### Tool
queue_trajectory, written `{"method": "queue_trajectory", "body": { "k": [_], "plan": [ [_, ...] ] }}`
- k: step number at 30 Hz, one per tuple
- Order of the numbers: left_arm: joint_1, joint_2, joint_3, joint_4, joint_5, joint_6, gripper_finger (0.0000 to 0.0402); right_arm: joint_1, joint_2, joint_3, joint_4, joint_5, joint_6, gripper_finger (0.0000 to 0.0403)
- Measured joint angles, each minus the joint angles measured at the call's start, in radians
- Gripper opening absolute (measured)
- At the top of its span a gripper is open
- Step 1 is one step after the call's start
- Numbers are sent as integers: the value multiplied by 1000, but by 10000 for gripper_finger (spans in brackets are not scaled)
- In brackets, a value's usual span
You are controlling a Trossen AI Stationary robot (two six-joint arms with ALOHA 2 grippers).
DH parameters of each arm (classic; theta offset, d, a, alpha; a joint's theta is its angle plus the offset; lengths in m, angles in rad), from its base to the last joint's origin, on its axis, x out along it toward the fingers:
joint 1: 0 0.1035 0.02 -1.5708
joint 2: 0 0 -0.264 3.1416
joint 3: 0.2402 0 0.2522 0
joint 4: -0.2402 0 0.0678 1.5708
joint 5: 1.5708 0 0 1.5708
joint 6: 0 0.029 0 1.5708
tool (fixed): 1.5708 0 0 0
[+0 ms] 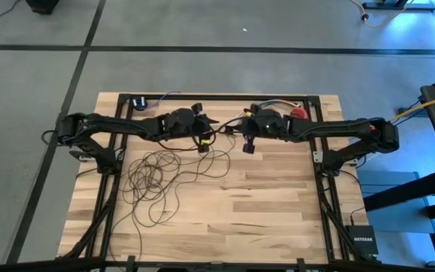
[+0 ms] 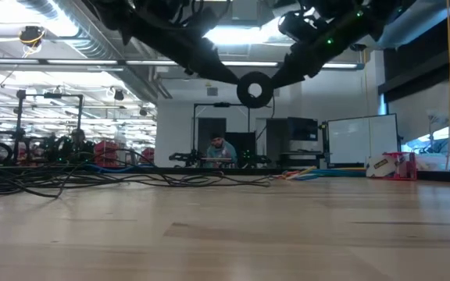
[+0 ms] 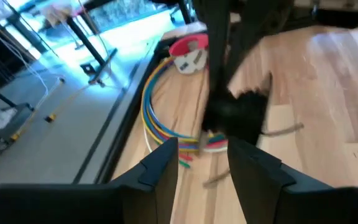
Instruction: Coiling cords
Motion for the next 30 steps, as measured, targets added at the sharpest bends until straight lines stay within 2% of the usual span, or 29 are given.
{"method": "queue_trajectory", "body": {
  "k": [3,9,14,30],
  "plan": [
    [-1,0,0,22,7,1,131,0,0,-6,-1,-43,-8,3],
    [9,0,0,38,207,-24,131,0,0,-6,21,-68,-12,3],
    [21,0,0,53,200,-35,131,-1,0,-6,43,-112,-26,3],
    [6,-27,0,60,177,-47,131,2,1,-8,-1,-146,-49,3]
  ]
}}
